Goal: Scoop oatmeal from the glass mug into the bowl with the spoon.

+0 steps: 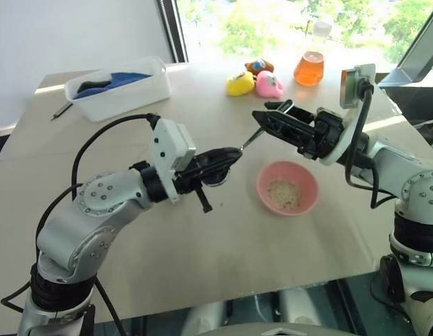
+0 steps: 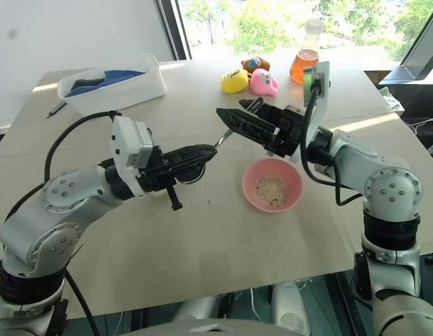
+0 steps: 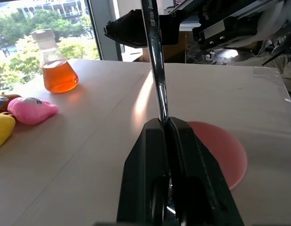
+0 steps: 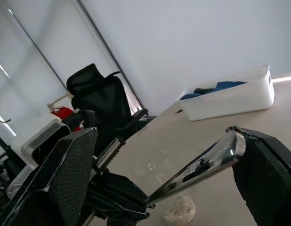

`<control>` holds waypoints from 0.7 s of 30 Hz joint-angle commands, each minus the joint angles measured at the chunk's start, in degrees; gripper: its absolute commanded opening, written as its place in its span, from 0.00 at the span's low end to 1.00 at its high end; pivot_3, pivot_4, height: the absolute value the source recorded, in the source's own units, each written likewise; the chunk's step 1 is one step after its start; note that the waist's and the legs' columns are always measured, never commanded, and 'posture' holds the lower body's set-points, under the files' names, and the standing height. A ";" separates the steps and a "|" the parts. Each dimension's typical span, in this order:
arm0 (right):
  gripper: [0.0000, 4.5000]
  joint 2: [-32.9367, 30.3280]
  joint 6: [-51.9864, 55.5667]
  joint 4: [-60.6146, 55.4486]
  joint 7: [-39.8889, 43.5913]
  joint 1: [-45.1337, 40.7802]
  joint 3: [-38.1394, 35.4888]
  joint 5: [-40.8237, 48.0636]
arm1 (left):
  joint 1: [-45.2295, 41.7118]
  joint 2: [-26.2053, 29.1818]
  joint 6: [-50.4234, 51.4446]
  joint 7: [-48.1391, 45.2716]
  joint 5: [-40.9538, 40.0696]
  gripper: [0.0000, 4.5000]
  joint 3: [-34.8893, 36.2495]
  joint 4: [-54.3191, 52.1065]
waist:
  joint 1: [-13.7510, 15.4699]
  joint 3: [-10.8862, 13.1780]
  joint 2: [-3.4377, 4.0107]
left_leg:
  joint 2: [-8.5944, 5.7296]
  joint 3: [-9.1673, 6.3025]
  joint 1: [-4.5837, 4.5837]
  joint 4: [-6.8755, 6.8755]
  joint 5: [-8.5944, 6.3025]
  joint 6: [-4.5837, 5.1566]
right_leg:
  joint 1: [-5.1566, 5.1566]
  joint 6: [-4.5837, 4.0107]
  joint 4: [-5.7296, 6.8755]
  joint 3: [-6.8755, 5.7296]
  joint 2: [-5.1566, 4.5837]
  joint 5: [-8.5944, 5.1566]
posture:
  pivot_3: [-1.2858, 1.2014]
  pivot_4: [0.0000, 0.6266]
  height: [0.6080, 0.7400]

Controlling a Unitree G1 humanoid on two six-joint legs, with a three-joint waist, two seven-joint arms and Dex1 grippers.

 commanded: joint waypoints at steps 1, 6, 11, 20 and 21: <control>0.91 -1.13 0.16 -1.53 -0.46 -0.68 -1.08 3.35 | -0.95 0.15 -0.60 -0.29 0.45 0.00 -0.30 -1.31 | 0.00 0.00 0.00 | 0.00 0.00 0.00 0.00 0.00 0.00 | 0.00 0.00 0.00 0.00 0.00 0.00 | 0.52 0.24 1.00; 0.57 -2.21 -0.02 -1.64 -0.65 -0.22 -1.25 4.62 | -1.20 -0.08 -0.40 -0.20 0.79 0.00 -1.16 -1.36 | 0.01 0.00 0.00 | 0.00 0.00 -0.01 0.00 0.00 0.00 | 0.00 0.00 0.00 0.00 0.00 0.00 | 0.52 0.24 1.00; 0.01 -3.21 -0.13 -1.41 0.27 -0.29 -1.21 4.50 | -1.54 -0.09 -0.33 -0.77 0.64 0.00 -1.53 -0.36 | 0.00 0.00 0.00 | 0.01 0.01 -0.01 0.00 0.00 0.00 | -0.01 0.00 0.00 0.00 0.01 0.00 | 0.52 0.24 1.00; 0.00 -5.15 0.46 -0.43 0.83 -0.02 -1.30 5.41 | -1.85 -0.70 -0.65 0.33 2.20 0.07 0.08 0.81 | 0.00 0.00 0.00 | 0.00 0.02 -0.02 0.01 0.00 0.01 | -0.02 0.00 0.00 0.01 0.00 0.00 | 0.52 0.24 1.00; 0.00 -5.22 0.62 -0.26 0.62 -0.04 -1.28 5.91 | -1.79 -0.65 -0.72 0.35 2.39 0.15 0.19 0.83 | 0.02 0.00 0.00 | 0.00 0.02 -0.02 0.01 0.00 0.01 | -0.02 0.00 0.00 0.01 0.00 0.00 | 0.52 0.24 1.00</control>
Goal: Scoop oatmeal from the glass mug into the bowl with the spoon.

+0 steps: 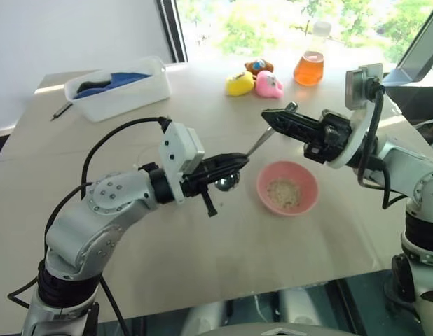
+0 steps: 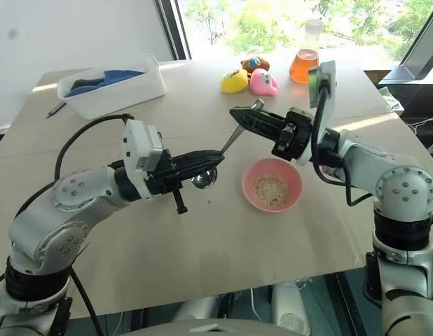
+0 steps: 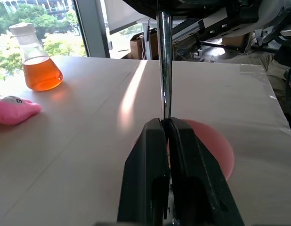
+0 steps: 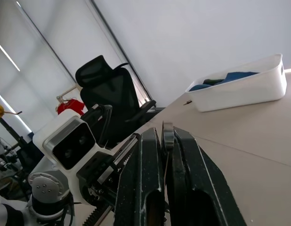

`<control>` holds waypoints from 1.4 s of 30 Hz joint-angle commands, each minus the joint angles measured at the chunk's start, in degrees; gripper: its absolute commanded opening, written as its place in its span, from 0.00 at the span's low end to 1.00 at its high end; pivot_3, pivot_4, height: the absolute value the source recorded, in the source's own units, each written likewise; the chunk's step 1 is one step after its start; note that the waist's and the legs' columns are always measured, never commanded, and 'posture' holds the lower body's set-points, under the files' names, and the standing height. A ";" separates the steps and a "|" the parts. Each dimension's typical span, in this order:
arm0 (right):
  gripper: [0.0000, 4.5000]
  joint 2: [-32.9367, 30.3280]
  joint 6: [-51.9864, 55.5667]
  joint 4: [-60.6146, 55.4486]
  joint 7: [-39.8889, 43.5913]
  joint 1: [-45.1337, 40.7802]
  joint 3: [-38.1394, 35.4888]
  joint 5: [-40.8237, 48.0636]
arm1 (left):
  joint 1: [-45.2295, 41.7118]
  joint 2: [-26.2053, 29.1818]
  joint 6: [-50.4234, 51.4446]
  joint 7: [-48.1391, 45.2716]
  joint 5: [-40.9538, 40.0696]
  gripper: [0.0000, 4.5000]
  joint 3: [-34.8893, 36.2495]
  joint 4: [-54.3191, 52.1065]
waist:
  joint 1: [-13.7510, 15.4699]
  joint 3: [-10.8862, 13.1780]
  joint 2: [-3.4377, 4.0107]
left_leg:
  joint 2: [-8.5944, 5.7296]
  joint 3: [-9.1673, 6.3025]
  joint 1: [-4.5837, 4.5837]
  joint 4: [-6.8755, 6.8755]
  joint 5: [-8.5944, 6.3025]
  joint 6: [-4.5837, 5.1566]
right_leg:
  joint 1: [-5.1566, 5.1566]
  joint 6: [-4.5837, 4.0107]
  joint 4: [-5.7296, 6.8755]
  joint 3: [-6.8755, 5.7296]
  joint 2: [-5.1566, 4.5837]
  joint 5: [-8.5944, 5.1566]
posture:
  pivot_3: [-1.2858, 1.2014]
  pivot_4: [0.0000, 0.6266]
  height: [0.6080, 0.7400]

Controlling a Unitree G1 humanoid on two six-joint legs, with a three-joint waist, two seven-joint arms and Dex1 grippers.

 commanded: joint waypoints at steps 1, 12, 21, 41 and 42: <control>0.00 -1.44 0.16 0.09 -1.16 -0.29 -1.36 2.28 | -0.44 0.34 -1.33 1.21 1.58 0.20 2.72 0.08 | 0.04 0.00 0.00 | 0.00 0.00 0.00 0.00 0.00 0.00 | 0.00 0.00 0.00 0.00 0.00 0.00 | 0.52 0.24 1.00; 0.00 -4.15 0.49 5.25 -1.02 -1.47 -2.21 2.63 | -3.79 -2.26 -6.96 13.26 6.19 0.71 16.91 -3.49 | 0.21 0.01 -0.03 | 0.01 -0.04 -0.12 0.09 0.00 0.00 | -0.06 0.00 -0.01 -0.06 -0.01 0.00 | 0.52 0.24 1.00; 0.00 -5.47 0.76 11.03 3.24 -2.21 -2.68 -1.42 | 18.85 -4.95 -5.97 13.89 4.03 0.71 39.37 -3.35 | -0.22 0.01 0.00 | 0.08 0.10 -0.12 -0.02 0.00 0.00 | -0.17 0.00 -0.06 0.09 0.10 0.00 | 0.52 0.24 1.00; 0.00 -1.62 2.51 13.16 -0.96 -3.55 -5.01 -2.90 | 35.74 -17.19 -43.99 6.86 26.99 0.71 25.22 18.45 | 1.33 -0.04 0.07 | 0.14 0.14 -0.13 0.02 -0.02 0.02 | -0.08 -0.21 -0.18 0.05 -0.11 0.15 | 0.52 0.24 1.00; 0.00 -1.57 2.46 12.83 -1.31 -3.45 -5.17 -2.77 | 34.94 -16.87 -44.38 6.79 27.10 0.71 24.79 19.59 | 1.28 -0.03 0.07 | 0.15 0.14 -0.14 0.01 -0.02 0.02 | -0.09 -0.21 -0.19 0.06 -0.10 0.14 | 0.52 0.24 1.00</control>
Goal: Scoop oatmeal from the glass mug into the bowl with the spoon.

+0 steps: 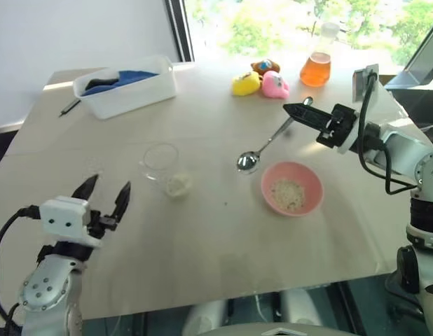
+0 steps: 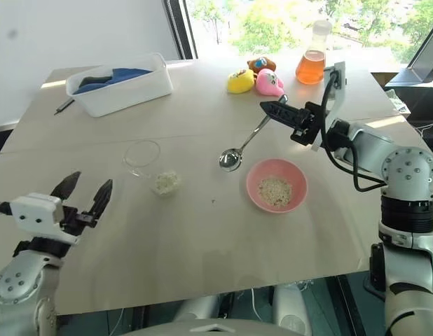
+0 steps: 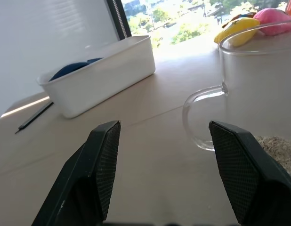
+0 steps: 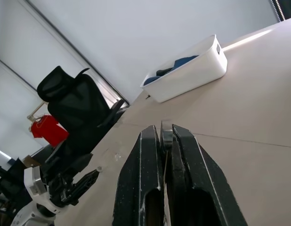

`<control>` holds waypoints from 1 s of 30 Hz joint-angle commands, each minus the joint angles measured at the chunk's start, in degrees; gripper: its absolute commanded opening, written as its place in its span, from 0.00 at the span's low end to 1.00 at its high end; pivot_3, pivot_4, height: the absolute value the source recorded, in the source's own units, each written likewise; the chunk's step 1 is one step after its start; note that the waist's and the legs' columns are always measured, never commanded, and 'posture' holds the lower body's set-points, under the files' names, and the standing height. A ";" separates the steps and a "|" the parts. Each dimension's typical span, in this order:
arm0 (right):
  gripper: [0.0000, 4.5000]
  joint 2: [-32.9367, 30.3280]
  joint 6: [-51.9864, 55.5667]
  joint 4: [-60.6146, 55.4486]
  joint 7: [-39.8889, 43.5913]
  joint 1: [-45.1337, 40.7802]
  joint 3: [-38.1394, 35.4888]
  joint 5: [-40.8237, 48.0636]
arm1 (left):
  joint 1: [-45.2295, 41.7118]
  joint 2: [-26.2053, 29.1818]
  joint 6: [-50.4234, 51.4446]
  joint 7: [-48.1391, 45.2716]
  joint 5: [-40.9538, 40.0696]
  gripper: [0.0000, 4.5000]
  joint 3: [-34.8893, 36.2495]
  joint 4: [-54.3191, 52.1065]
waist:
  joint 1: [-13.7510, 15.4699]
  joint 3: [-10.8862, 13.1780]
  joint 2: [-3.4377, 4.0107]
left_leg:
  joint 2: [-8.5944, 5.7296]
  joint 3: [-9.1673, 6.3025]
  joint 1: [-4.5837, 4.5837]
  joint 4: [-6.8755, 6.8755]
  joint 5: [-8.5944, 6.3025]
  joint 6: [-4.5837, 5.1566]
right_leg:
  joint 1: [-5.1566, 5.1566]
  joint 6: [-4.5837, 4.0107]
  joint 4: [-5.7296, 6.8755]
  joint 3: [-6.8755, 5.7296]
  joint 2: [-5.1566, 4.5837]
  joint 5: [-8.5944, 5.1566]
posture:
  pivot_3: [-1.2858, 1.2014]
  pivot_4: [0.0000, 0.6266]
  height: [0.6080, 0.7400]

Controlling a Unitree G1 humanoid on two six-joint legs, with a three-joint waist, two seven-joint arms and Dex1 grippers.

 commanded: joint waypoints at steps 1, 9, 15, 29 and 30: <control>0.00 0.09 -0.39 -3.14 -1.07 -0.21 -2.92 1.73 | -1.91 1.39 -2.92 -0.52 0.92 0.71 -0.72 2.97 | -0.06 0.00 0.00 | 0.00 0.00 0.00 -0.01 0.00 0.00 | 0.00 0.00 -0.01 0.00 0.00 0.00 | 0.52 0.24 1.00; 0.00 0.46 -0.76 -4.56 -2.86 0.43 -3.92 1.79 | -8.79 3.78 -2.74 0.26 1.81 0.71 -2.65 9.49 | -0.04 0.00 0.01 | 0.00 -0.02 0.00 0.00 0.00 0.00 | -0.01 0.00 0.03 -0.02 0.07 0.00 | 0.52 0.24 1.00; 0.00 0.77 -0.99 -5.19 -3.25 1.03 -4.17 1.80 | -12.50 4.74 0.14 0.62 2.10 0.71 -4.61 12.91 | -0.07 0.00 0.00 | 0.00 -0.02 0.00 0.00 0.00 0.00 | -0.02 0.01 0.04 -0.02 0.10 0.00 | 0.52 0.24 1.00; 0.00 1.63 -1.59 -6.57 -3.85 2.03 -4.14 1.39 | -14.47 4.79 2.52 0.57 1.08 0.31 -6.20 14.36 | -0.11 0.00 0.01 | 0.00 -0.01 0.00 0.00 0.00 0.00 | -0.05 0.01 0.07 0.00 0.18 0.00 | 0.52 0.24 1.00; 0.00 1.61 -1.59 -6.67 -3.92 2.17 -4.18 1.43 | -14.27 4.77 2.47 0.47 1.03 0.23 -6.14 14.37 | -0.11 0.00 0.01 | 0.00 -0.01 0.00 0.00 0.00 0.00 | -0.05 0.01 0.07 0.00 0.18 0.00 | 0.52 0.24 1.00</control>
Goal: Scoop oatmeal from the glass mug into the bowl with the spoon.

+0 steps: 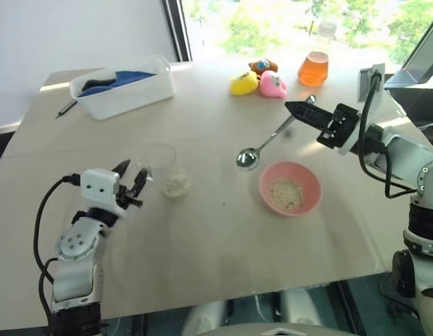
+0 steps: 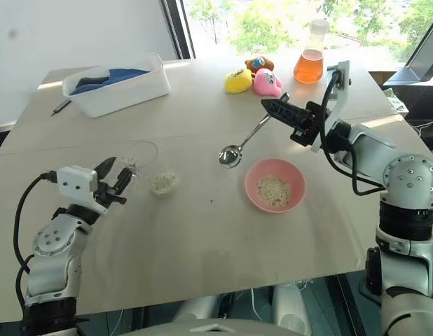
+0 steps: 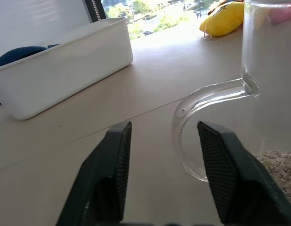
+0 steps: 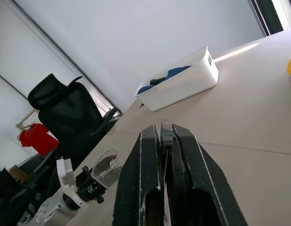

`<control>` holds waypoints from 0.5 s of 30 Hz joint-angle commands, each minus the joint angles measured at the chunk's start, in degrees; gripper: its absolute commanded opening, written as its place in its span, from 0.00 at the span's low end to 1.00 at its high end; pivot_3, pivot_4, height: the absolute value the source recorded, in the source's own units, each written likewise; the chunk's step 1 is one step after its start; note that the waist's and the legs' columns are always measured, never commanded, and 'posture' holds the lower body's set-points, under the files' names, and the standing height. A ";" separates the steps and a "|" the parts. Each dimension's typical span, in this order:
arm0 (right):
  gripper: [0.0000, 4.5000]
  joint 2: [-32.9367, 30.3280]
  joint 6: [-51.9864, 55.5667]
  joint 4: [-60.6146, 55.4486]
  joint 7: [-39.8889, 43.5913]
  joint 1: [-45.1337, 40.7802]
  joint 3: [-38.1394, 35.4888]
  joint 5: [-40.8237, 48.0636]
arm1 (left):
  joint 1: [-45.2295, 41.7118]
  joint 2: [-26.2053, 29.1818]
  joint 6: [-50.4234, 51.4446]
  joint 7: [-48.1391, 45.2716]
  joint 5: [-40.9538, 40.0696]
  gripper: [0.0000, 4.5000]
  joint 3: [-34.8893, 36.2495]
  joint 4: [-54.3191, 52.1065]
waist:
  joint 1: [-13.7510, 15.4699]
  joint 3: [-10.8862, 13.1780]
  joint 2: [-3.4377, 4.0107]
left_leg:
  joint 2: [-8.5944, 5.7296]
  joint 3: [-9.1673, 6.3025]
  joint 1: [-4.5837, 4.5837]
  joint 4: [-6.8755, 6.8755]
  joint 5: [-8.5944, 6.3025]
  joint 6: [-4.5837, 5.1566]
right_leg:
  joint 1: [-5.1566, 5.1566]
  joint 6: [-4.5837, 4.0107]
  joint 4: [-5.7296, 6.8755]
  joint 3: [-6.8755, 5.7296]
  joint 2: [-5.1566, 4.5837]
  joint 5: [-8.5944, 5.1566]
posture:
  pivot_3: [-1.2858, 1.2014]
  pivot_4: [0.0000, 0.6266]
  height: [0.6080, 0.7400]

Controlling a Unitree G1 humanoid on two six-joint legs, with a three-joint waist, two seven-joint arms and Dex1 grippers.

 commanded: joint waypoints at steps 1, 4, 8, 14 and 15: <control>0.00 -0.16 -1.09 -2.51 -0.20 0.23 -2.10 0.91 | 0.45 0.88 -0.53 -0.50 -0.81 0.13 0.61 -0.45 | -0.01 0.00 0.00 | 0.00 0.00 0.00 0.00 0.00 0.00 | 0.00 0.00 0.00 0.00 0.00 0.00 | 0.52 0.24 1.00; 0.00 -0.11 -1.18 -2.75 -0.37 0.52 -2.08 0.99 | 0.64 1.12 -0.43 -0.62 -0.91 0.01 0.33 0.11 | -0.05 -0.02 0.03 | 0.01 0.00 0.02 0.01 0.00 0.00 | 0.01 0.00 0.01 0.01 -0.05 0.00 | 0.52 0.24 1.00; 0.00 -0.16 -1.22 -2.66 -0.31 0.63 -2.15 0.92 | 0.21 1.41 -0.50 -0.64 -1.04 0.01 -0.01 0.98 | -0.24 -0.02 0.04 | 0.01 0.03 0.06 0.01 0.00 0.00 | 0.00 0.00 0.08 0.04 -0.05 0.00 | 0.52 0.24 1.00; 0.00 -0.32 -1.36 -2.75 -0.30 0.09 -2.16 0.70 | -0.24 1.20 0.11 -0.92 -2.28 0.01 -0.08 1.36 | -0.26 -0.02 0.04 | 0.00 0.04 0.06 0.01 0.00 0.00 | 0.01 0.00 0.08 0.04 -0.01 0.00 | 0.52 0.24 1.00; 0.00 -0.19 -1.44 -2.83 -0.45 -0.54 -2.13 0.99 | -0.55 1.11 0.72 -1.08 -2.84 0.01 -0.28 0.88 | -0.26 -0.02 0.03 | 0.00 0.03 0.06 0.01 0.00 0.00 | 0.01 0.00 0.08 0.04 -0.01 0.00 | 0.52 0.24 1.00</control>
